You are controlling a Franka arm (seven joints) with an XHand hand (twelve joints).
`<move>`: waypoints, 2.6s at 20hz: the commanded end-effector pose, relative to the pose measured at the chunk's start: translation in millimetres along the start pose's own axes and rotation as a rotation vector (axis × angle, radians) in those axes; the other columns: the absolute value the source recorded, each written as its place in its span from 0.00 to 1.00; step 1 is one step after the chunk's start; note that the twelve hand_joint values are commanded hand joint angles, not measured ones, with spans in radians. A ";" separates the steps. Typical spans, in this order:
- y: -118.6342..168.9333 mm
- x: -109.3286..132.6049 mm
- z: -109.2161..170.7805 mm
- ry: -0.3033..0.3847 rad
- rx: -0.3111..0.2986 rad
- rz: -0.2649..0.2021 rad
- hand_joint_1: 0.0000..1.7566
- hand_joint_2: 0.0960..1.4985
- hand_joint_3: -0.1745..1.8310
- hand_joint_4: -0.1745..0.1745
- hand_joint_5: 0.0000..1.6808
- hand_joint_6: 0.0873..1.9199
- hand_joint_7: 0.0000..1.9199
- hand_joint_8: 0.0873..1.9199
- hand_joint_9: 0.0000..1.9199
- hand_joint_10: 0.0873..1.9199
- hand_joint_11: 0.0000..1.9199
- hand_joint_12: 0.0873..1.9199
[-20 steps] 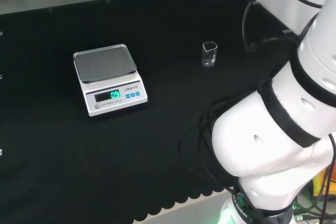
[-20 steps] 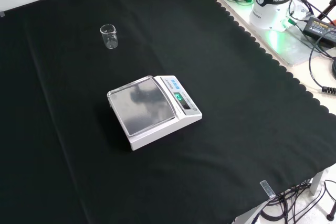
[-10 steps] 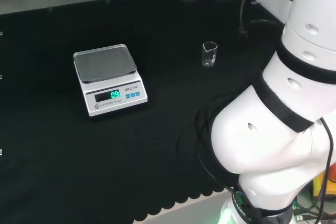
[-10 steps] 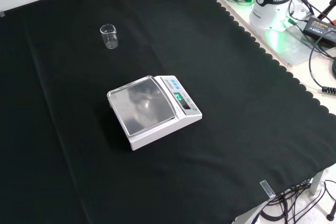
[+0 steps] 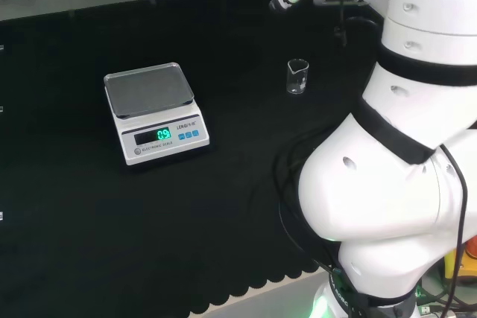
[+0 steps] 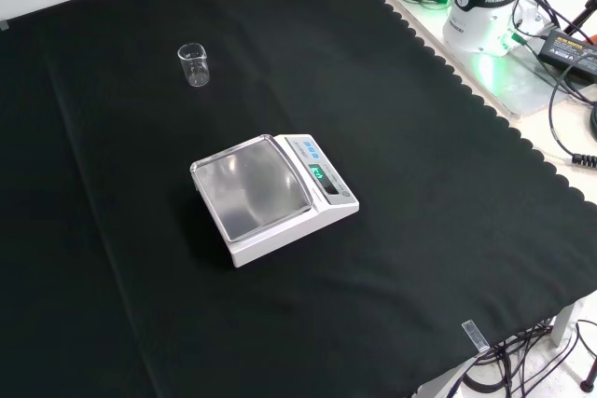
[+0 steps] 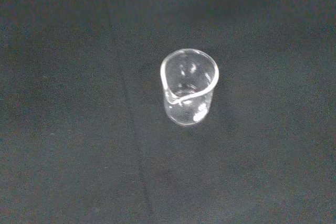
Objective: Pick up the beaker.
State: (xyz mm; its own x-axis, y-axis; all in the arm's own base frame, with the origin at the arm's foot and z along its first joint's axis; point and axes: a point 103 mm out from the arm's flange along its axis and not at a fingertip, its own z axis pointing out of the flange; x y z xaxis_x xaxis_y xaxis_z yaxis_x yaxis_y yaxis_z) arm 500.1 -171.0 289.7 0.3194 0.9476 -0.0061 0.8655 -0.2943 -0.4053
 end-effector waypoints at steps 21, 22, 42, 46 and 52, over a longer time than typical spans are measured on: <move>55.1 -11.4 86.6 0.065 0.210 0.024 0.25 0.43 0.12 0.25 0.15 0.00 0.06 0.40 0.00 0.43 0.03 0.80; 55.9 -11.0 88.4 0.067 0.214 0.024 0.25 0.43 0.12 0.25 0.15 0.00 0.06 0.40 0.00 0.43 0.03 0.80; 71.5 3.9 139.0 0.053 0.312 0.056 0.24 0.43 0.12 0.25 0.16 0.00 0.06 0.40 0.00 0.42 0.03 0.80; 74.7 4.7 144.3 0.036 0.309 0.069 0.25 0.44 0.12 0.25 0.16 0.00 0.06 0.41 0.00 0.43 0.05 0.80; 75.5 6.7 144.7 0.008 0.249 0.106 0.34 0.47 0.13 0.20 0.24 0.00 0.16 0.42 0.14 0.45 0.23 0.69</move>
State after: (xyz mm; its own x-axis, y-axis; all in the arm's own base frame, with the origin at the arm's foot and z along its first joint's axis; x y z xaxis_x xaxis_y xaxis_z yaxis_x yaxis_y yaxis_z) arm 511.1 -170.4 127.5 0.3950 0.9184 -0.0211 0.6903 -0.3119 -0.6528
